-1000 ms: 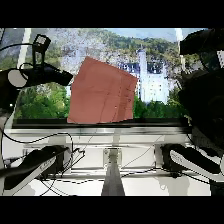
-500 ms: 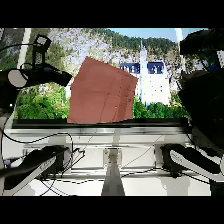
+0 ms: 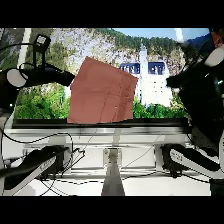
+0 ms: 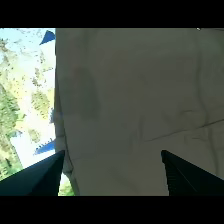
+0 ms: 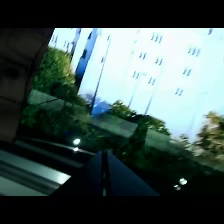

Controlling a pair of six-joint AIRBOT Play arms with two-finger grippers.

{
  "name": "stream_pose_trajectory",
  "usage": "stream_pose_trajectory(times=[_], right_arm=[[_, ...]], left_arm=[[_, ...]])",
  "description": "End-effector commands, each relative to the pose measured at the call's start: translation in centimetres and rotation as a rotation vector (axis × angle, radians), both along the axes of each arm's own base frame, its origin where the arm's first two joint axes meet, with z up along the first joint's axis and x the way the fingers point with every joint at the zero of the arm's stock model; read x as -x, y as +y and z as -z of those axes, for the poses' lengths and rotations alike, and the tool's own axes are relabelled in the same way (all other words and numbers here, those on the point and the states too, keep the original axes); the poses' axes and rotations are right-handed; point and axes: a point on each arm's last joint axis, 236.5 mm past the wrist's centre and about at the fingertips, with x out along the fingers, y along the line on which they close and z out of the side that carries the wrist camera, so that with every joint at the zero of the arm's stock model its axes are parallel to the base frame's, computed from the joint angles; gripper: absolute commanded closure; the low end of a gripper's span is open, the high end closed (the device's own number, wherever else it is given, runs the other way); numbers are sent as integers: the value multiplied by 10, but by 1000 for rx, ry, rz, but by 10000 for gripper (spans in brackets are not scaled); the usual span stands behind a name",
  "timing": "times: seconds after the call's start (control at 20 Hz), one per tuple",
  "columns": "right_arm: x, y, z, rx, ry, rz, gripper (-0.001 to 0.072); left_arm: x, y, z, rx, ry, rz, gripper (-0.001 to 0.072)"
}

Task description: Fold the clothes and pants, and hang the long-sleeved shirts on hangers.

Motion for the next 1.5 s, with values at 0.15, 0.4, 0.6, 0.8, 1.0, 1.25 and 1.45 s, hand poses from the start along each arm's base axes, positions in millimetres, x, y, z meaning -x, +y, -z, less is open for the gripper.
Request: stream_pose_trajectory(times=[0.15,0.4,0.6,0.8,1.0,1.25,1.45], right_arm=[[48,79,100,-360,205,365,226],[68,94,127,-339,317,350,227],[85,120,142,-363,397,287,236],[83,138,139,-405,377,259,331],[87,147,136,-420,382,239,345],[95,159,139,-403,362,170,344],[94,159,139,-401,354,172,345]], left_arm=[[4,36,16,24,117,-179,215],[49,123,55,45,370,-394,218],[107,146,107,147,592,-501,223],[154,117,157,251,750,-484,223],[181,88,183,347,842,-499,217],[190,84,195,353,858,-518,213],[190,75,196,391,854,-506,213]])
